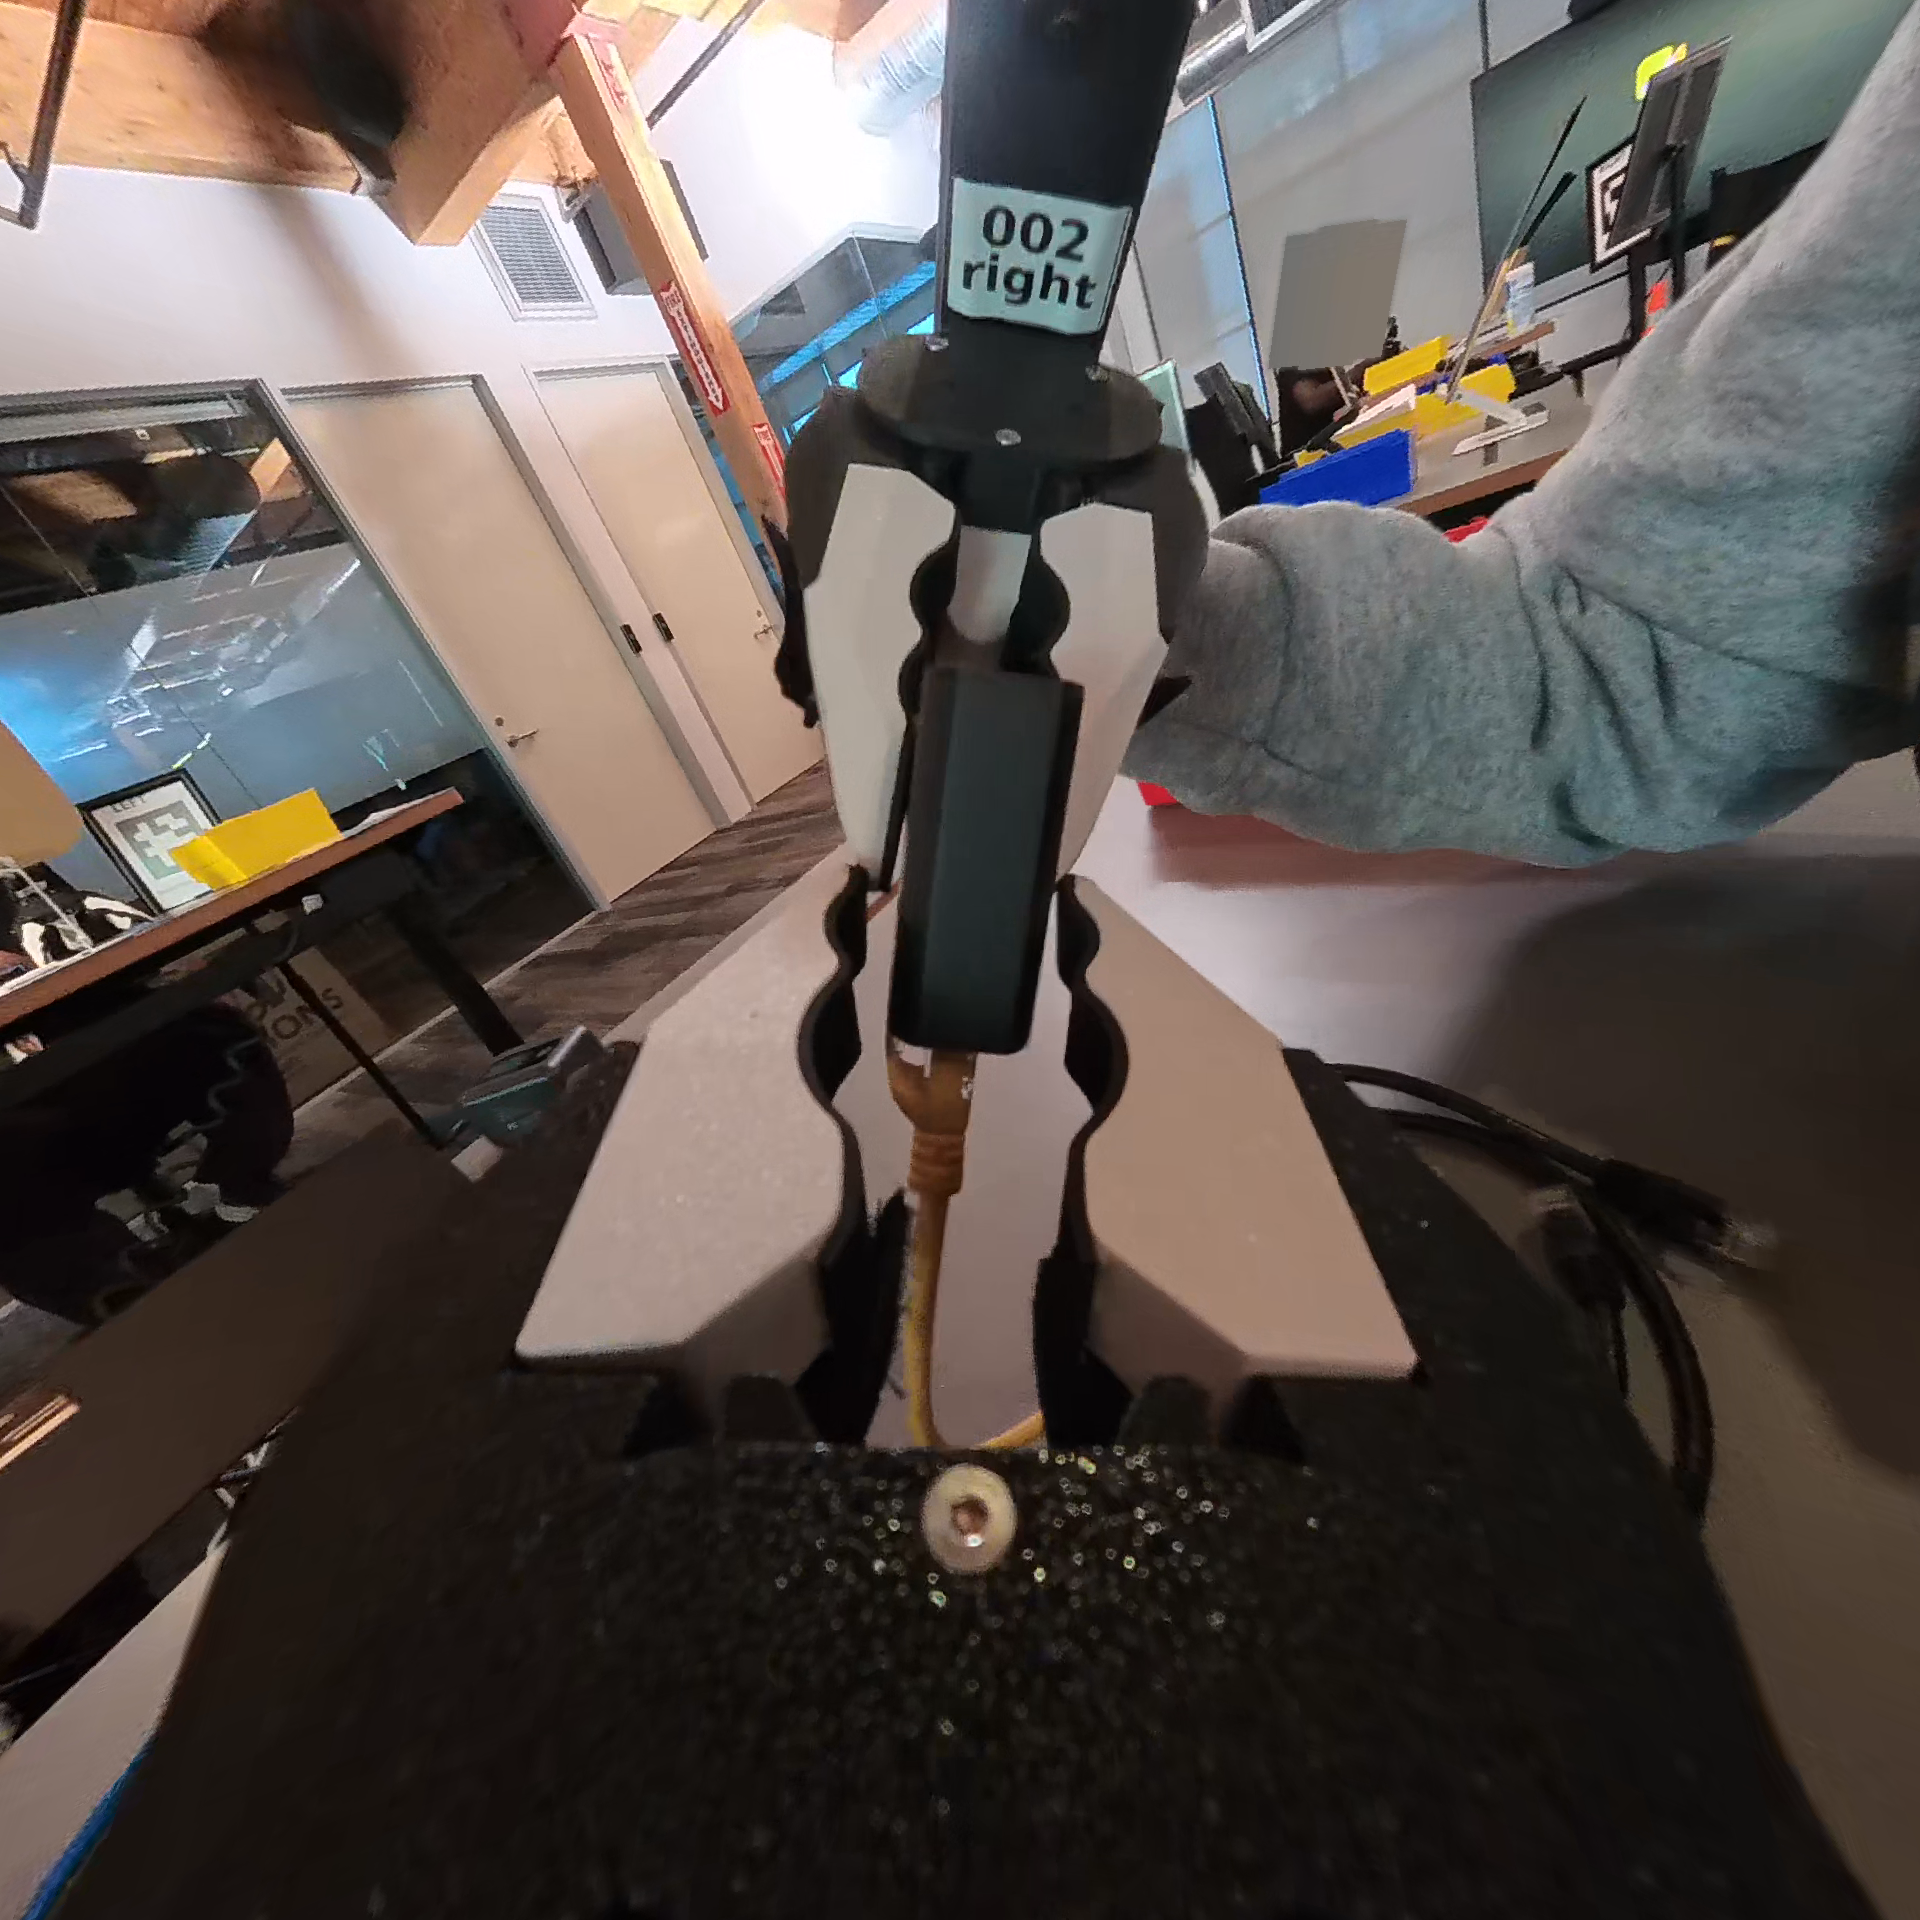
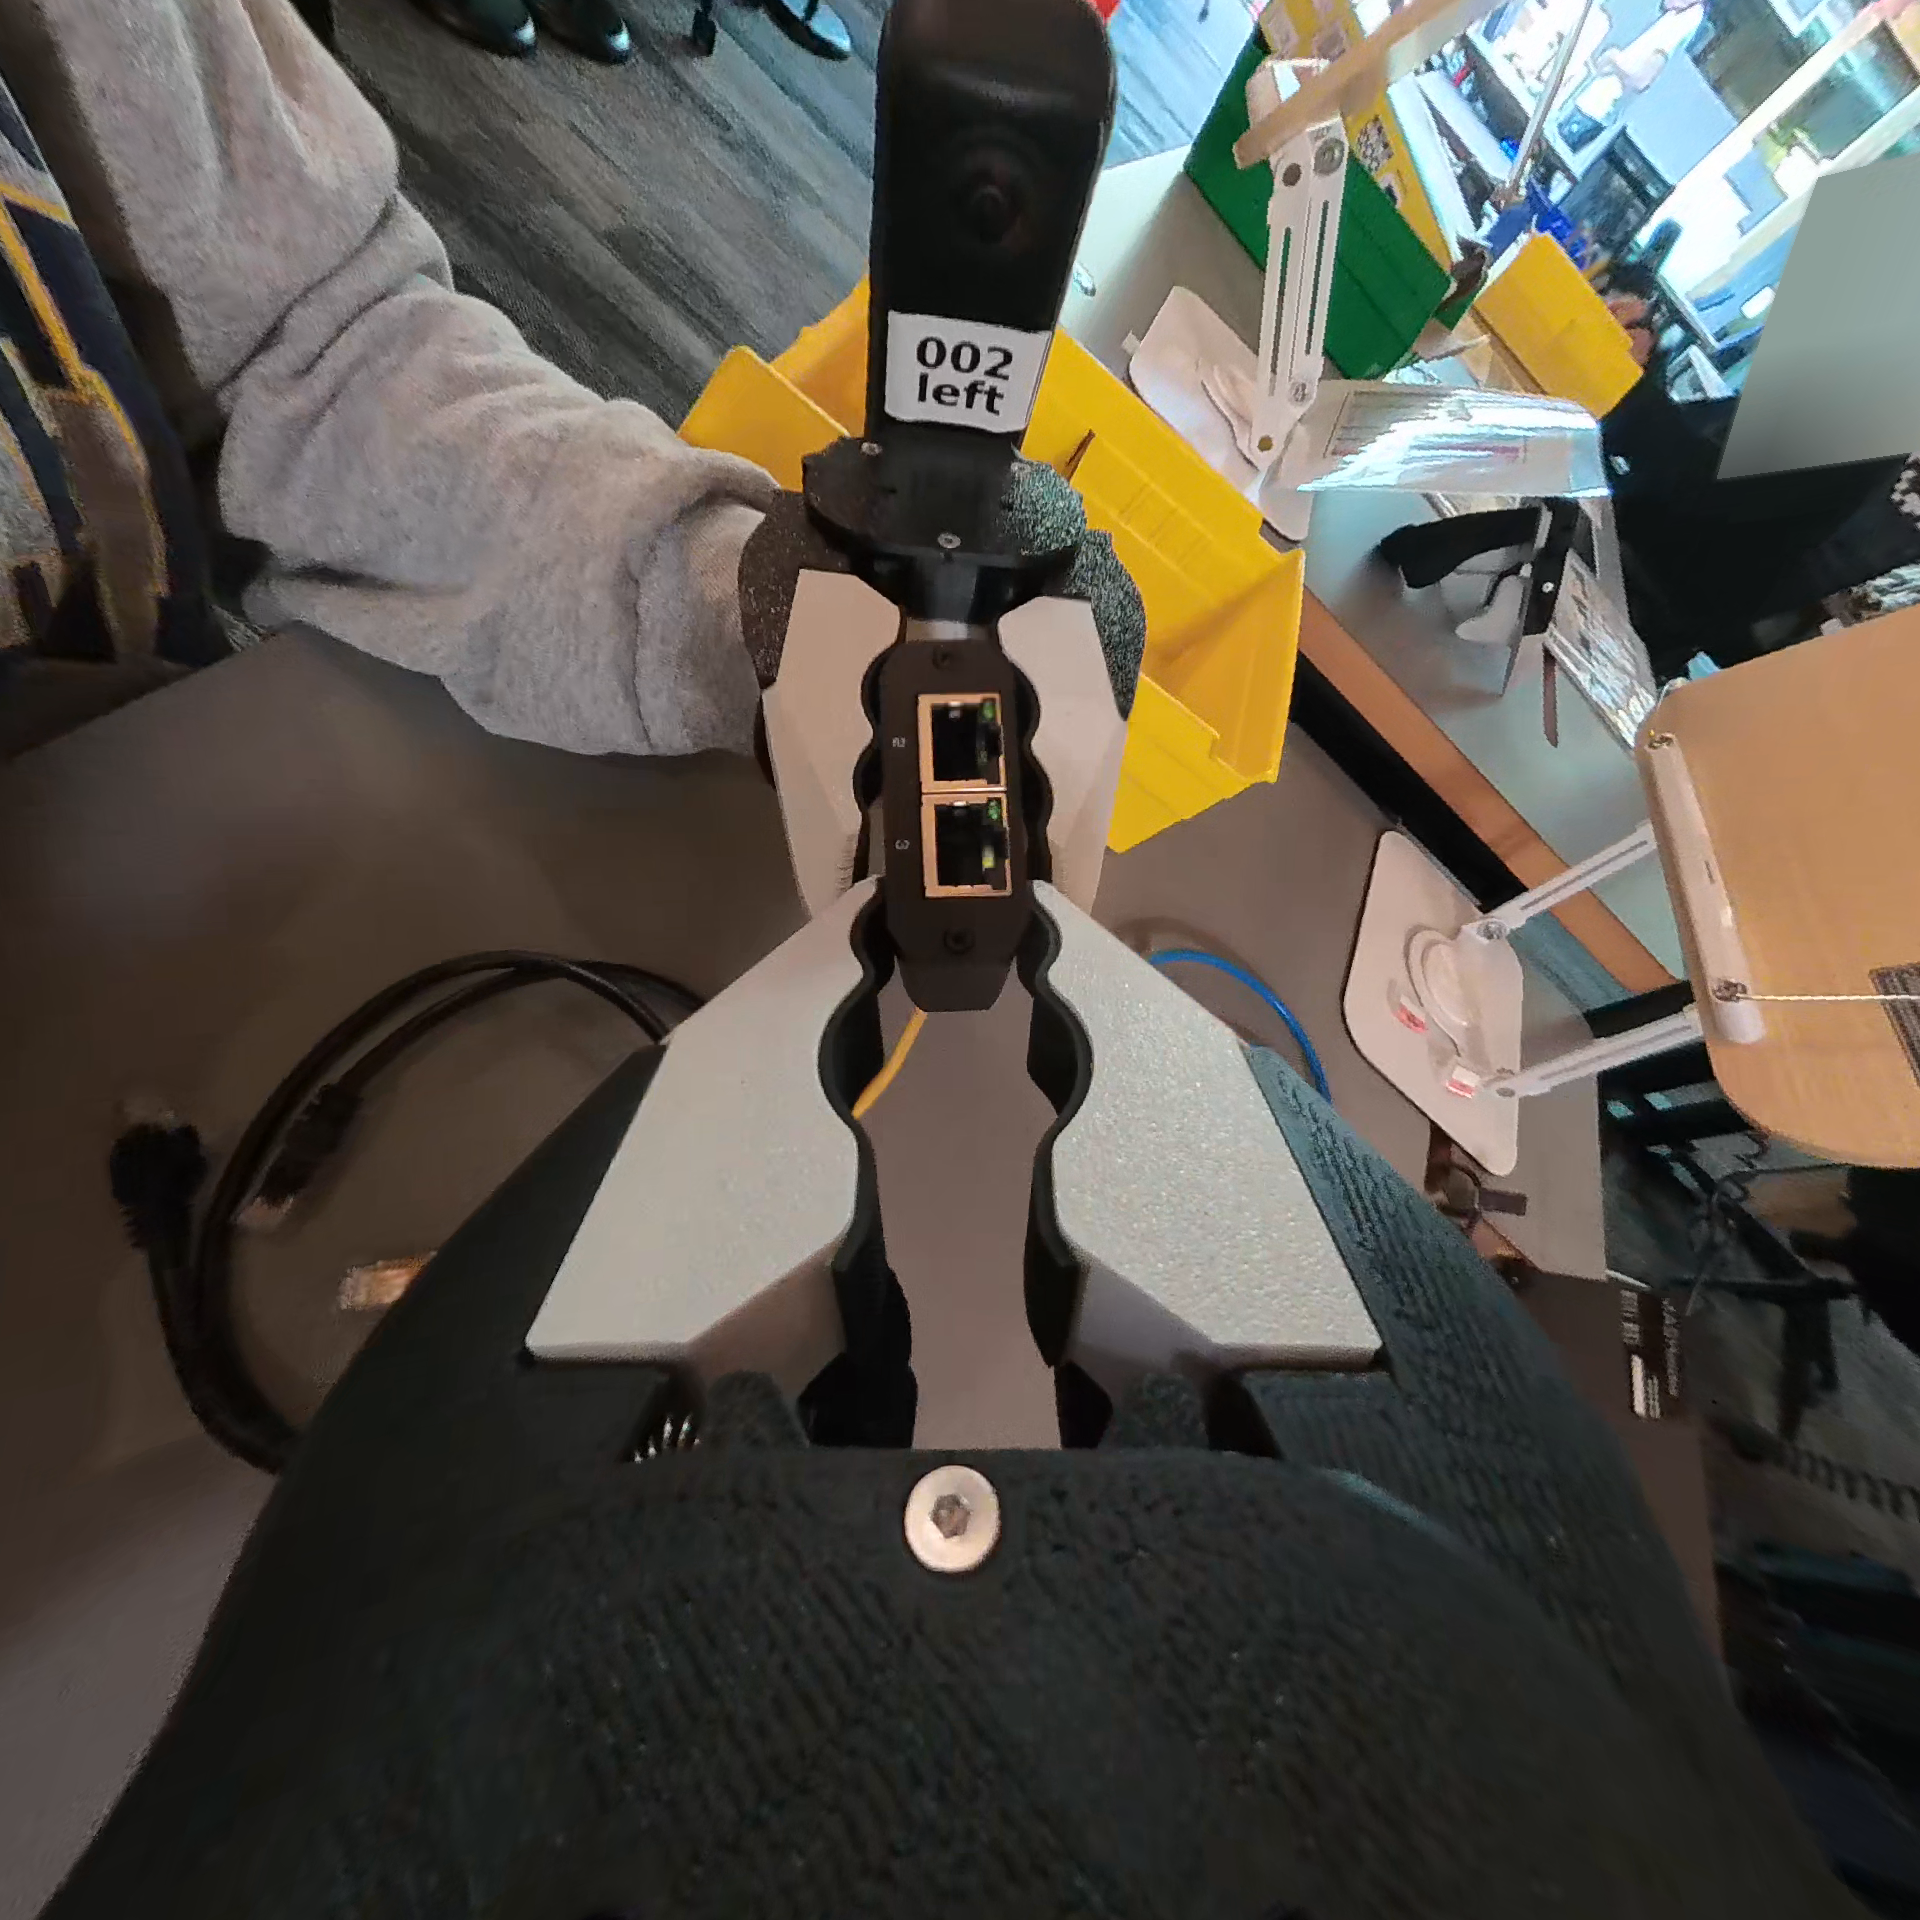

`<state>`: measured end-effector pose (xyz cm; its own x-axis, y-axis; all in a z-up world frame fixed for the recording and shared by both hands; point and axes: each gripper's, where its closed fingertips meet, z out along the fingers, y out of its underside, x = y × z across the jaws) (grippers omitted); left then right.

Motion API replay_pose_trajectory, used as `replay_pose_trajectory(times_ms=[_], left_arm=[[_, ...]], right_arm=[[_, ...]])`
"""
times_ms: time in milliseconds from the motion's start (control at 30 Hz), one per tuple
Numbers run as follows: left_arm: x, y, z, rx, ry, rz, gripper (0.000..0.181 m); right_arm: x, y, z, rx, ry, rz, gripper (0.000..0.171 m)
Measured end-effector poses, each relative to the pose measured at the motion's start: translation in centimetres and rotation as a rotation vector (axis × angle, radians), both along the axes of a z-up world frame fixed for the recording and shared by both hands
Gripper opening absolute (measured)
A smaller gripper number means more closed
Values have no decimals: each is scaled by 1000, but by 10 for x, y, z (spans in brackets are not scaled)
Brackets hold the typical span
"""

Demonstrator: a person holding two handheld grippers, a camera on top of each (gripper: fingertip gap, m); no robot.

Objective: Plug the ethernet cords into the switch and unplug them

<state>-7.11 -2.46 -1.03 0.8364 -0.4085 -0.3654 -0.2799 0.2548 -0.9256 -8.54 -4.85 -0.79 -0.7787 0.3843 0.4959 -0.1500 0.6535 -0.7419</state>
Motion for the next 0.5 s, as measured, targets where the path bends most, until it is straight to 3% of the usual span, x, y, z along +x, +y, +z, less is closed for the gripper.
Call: replay_pose_trajectory(times_ms=[233, 367, 500], left_arm=[[-2, -4, 7, 39, -29, -5, 34], [1, -12, 15, 86, -46, -44, 44], [-1, -17, 20, 103, -62, -61, 33]], right_arm=[[-1, -3, 7, -120, -25, 34, 23], [0, 5, 6, -181, -60, 33, 22], [3, 9, 8, -238, -74, 38, 23]])
